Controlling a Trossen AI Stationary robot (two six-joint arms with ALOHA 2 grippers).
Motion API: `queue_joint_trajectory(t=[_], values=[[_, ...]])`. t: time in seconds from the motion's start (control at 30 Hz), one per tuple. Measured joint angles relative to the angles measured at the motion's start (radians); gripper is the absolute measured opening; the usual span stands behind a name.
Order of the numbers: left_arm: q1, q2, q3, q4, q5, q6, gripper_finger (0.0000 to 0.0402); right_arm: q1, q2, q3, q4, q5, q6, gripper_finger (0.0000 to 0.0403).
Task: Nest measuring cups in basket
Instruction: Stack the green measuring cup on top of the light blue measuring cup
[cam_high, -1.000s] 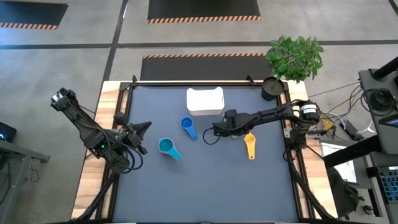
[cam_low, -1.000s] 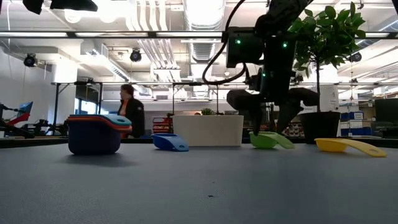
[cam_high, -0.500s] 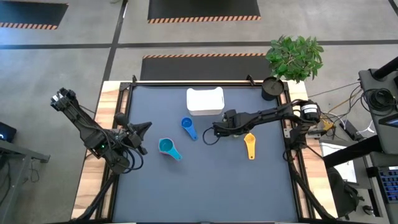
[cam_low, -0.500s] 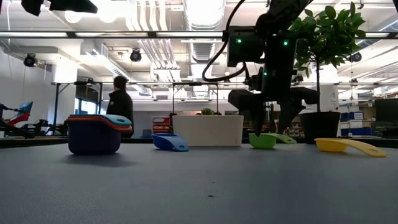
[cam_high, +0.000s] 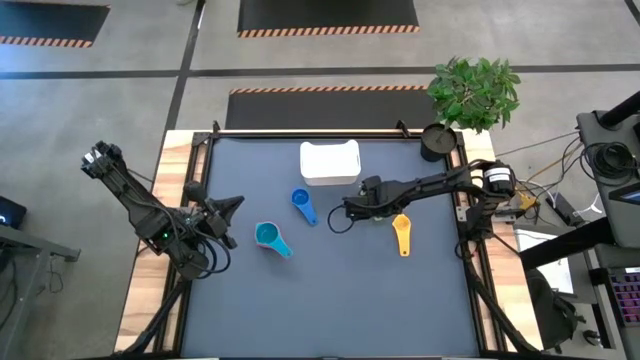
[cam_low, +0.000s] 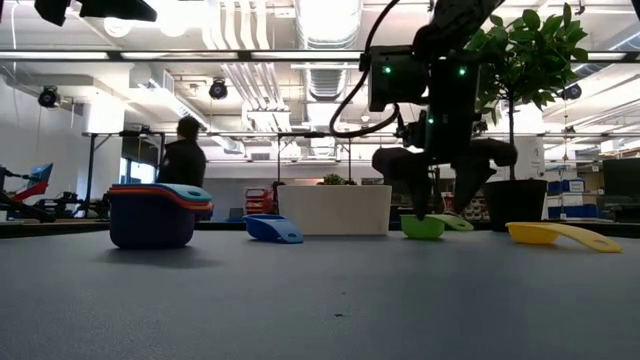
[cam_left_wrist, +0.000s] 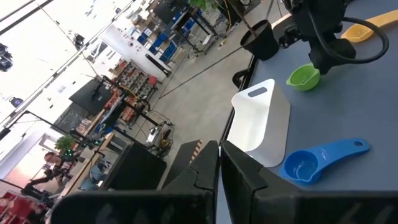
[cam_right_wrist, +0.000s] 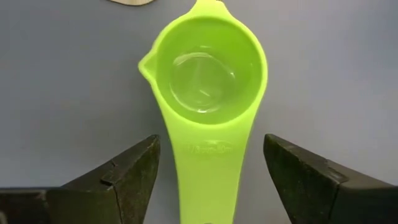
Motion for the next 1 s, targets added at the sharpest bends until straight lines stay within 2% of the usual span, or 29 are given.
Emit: queue_joint_trajectory(t=[0.27,0.63,1.0], values=[[0.0,0.0,0.0,0.0,0.0,0.0,0.0,0.0,0.0,-0.063,0.095,0.009,-0.007,0.0248],[0.0,0.0,0.0,0.0,0.0,0.0,0.0,0.001,0.0,-0.067,0.102,0.009,0.002,0.0169],[0.0,0.0,0.0,0.0,0.0,0.0,0.0,0.015,-0.002,-0.012,0.063,-0.005,-0.04,0.0174]])
